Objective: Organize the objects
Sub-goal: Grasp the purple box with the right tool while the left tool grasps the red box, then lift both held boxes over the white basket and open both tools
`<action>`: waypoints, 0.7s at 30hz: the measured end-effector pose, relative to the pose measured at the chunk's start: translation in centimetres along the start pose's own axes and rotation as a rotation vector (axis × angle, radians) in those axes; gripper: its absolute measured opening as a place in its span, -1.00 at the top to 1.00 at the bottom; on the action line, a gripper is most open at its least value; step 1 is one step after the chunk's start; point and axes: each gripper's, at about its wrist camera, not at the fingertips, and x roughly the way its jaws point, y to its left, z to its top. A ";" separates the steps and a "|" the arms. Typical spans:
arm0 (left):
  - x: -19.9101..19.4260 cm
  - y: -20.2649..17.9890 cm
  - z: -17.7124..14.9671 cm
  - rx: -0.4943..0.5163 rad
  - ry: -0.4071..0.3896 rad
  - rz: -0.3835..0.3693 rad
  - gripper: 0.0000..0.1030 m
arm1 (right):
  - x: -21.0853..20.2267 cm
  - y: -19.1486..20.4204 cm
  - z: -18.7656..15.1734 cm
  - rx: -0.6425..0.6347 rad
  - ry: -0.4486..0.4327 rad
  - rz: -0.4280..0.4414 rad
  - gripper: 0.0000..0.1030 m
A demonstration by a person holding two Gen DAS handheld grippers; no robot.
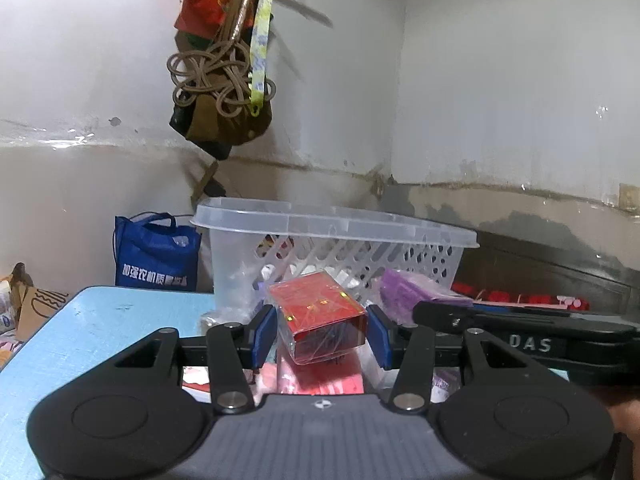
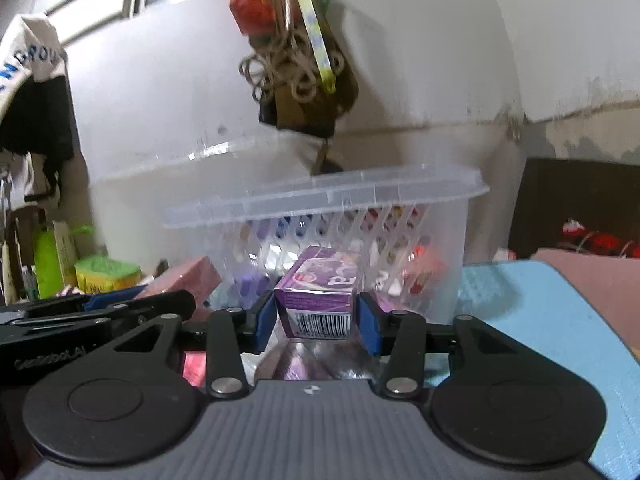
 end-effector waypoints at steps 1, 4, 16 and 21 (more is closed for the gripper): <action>-0.1 -0.1 -0.1 0.005 -0.008 0.004 -0.02 | -0.4 -0.1 -0.1 0.007 -0.027 0.000 0.08; -0.3 -0.6 -0.3 0.041 -0.023 0.019 -0.01 | -0.9 -0.3 -0.1 0.017 -0.066 -0.007 0.08; 0.0 -0.6 -0.4 0.045 0.003 0.014 -0.01 | -0.7 -0.2 0.0 0.015 -0.077 -0.001 0.08; 0.0 -0.5 -0.4 0.043 0.001 0.007 -0.01 | -0.8 -0.1 -0.1 0.011 -0.086 0.005 0.08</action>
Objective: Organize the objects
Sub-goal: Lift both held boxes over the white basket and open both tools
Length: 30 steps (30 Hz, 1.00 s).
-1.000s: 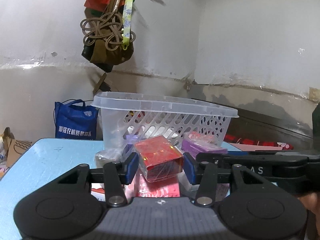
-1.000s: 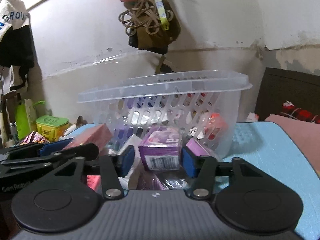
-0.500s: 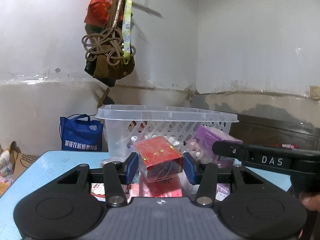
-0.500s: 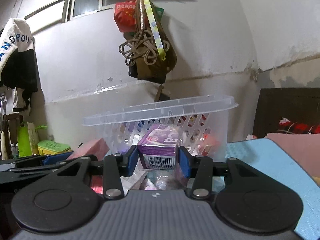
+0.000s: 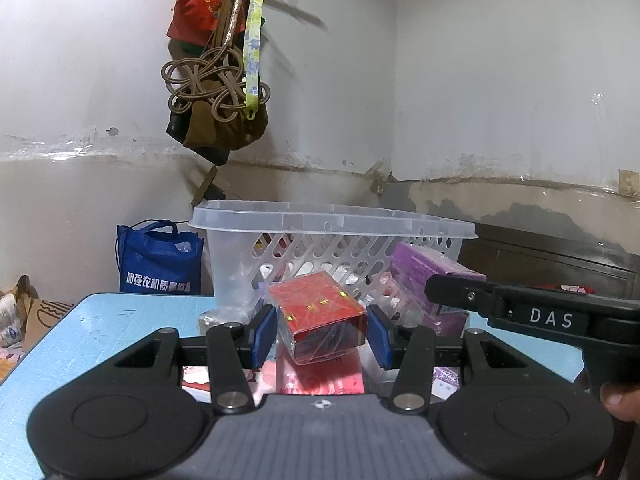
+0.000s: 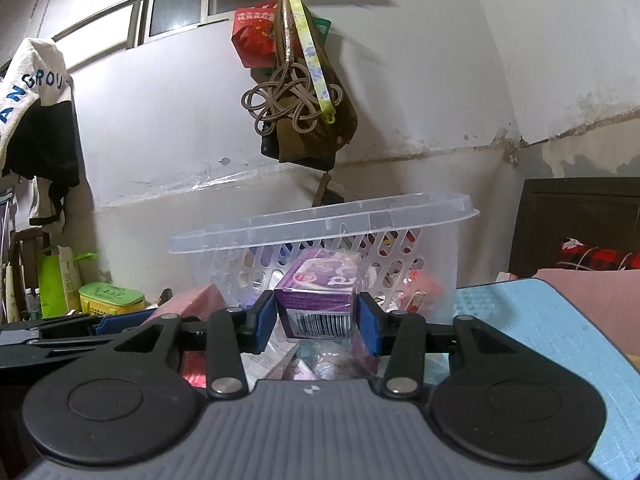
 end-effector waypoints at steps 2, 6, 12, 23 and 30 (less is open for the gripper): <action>0.0 0.1 0.0 -0.003 0.002 -0.002 -0.01 | 0.0 -0.1 0.0 0.001 -0.004 -0.001 0.08; -0.2 0.0 -0.1 -0.006 -0.008 0.002 -0.01 | -0.6 0.1 -0.2 -0.009 -0.036 0.001 0.08; -0.6 0.2 0.1 -0.026 -0.036 0.017 -0.01 | -0.9 -0.1 0.0 0.011 -0.046 0.012 0.08; -4.6 1.3 8.5 0.054 -0.176 0.043 -0.02 | -3.6 -1.2 6.5 -0.069 -0.137 -0.004 0.08; 3.3 1.4 14.2 0.053 -0.095 0.015 -0.01 | 3.4 -1.3 11.2 -0.120 -0.054 0.032 0.08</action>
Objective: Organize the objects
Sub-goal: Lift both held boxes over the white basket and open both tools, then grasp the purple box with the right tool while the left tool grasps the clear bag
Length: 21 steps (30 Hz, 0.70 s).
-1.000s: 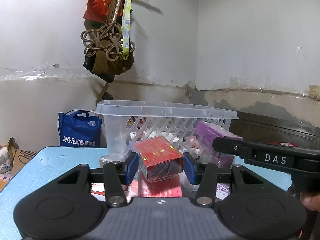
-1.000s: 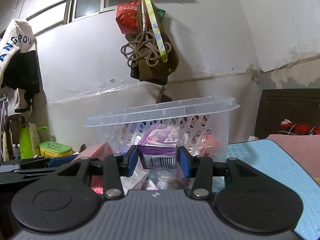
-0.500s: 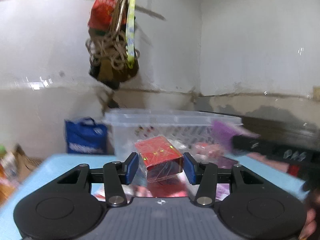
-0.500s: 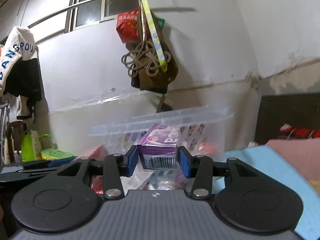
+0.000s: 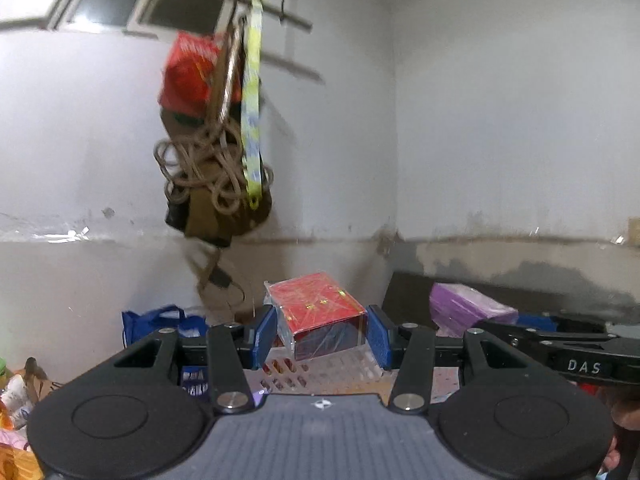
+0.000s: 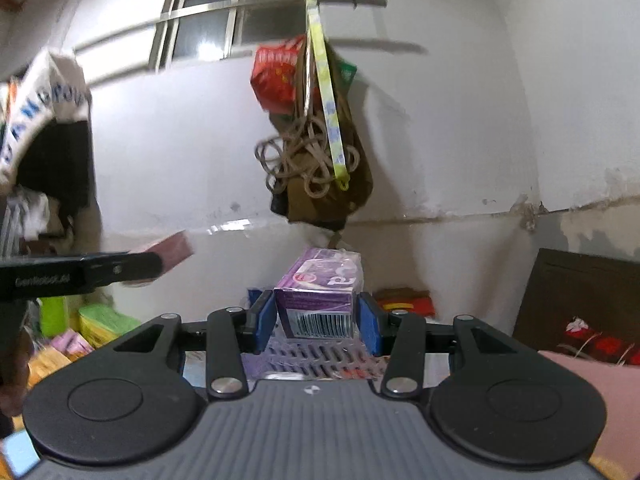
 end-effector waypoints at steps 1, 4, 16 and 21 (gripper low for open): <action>1.1 -0.1 0.1 0.009 0.023 0.001 -0.02 | 0.9 0.0 0.2 -0.003 0.014 0.001 0.08; 4.3 -0.1 -0.3 0.019 0.090 -0.026 -0.17 | 2.9 0.1 0.1 -0.017 0.039 0.011 -0.02; -1.5 2.5 -4.5 -0.020 0.049 0.053 -0.67 | -1.4 -2.2 -4.1 0.063 0.074 -0.063 -1.00; -2.9 4.1 -8.7 -0.055 0.141 0.034 -0.66 | -0.5 -3.3 -8.4 0.137 0.277 -0.104 -0.98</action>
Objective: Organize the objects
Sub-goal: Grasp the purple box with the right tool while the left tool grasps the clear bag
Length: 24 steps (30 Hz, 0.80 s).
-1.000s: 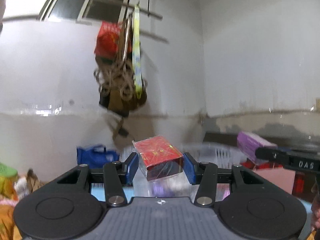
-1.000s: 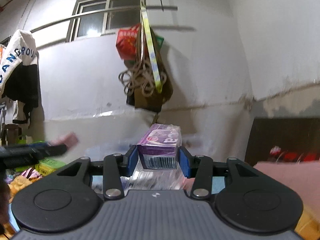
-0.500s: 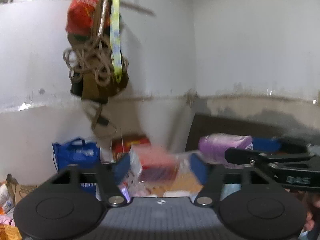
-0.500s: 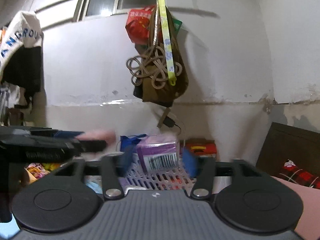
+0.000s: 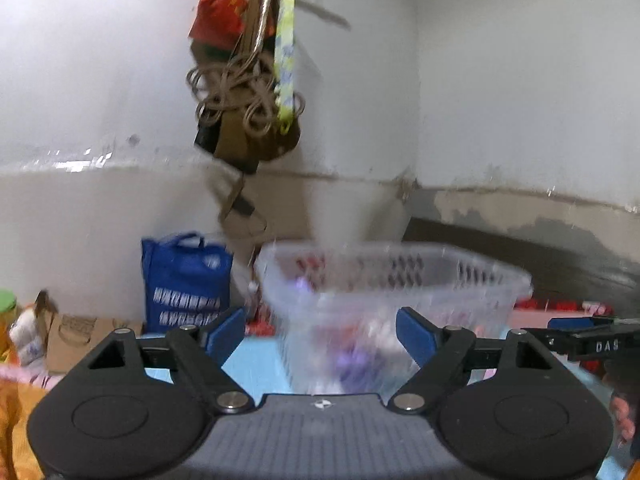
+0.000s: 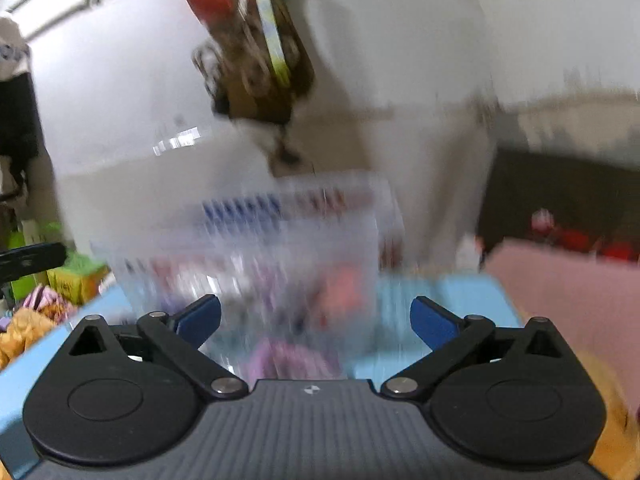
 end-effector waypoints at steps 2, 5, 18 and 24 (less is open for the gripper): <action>0.3 0.2 -0.9 0.010 0.020 0.014 -0.66 | 0.8 -0.5 -0.7 0.023 0.053 0.018 -0.87; 1.0 0.9 -1.9 -0.009 0.058 0.007 -0.63 | 1.5 -1.1 -1.0 0.060 0.082 0.045 -0.78; 3.2 1.4 -3.4 -0.043 0.178 -0.048 -0.50 | 2.9 -2.6 -1.7 0.153 0.190 0.102 -0.44; 4.0 0.8 -3.4 -0.009 0.228 -0.044 -0.03 | 1.9 -3.1 -1.8 0.181 0.125 0.130 -0.39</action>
